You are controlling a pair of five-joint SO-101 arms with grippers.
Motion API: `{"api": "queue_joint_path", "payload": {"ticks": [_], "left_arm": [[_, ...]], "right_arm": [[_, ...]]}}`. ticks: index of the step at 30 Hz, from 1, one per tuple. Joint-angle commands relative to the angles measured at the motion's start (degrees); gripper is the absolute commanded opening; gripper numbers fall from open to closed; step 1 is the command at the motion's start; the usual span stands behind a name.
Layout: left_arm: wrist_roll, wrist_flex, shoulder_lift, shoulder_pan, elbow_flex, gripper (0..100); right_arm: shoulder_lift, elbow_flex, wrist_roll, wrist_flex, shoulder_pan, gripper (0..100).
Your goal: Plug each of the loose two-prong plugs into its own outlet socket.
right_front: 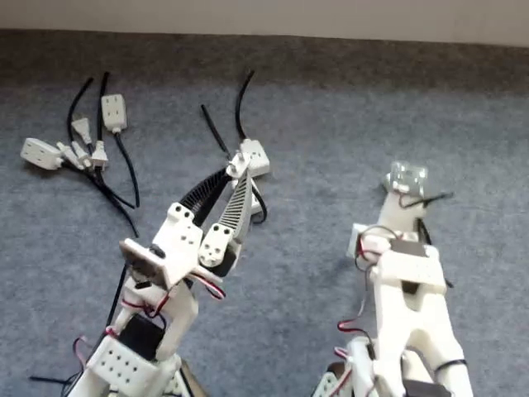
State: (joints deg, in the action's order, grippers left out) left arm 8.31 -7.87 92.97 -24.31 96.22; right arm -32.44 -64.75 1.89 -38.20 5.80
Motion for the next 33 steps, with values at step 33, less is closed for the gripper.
{"api": "queue_joint_path", "payload": {"ticks": [33], "left_arm": [[0.53, 2.55, 0.66, -3.65, 1.45, 1]], "right_arm": [[-1.19, 75.12, -19.96, -49.63, -57.27, 0.8]]}}
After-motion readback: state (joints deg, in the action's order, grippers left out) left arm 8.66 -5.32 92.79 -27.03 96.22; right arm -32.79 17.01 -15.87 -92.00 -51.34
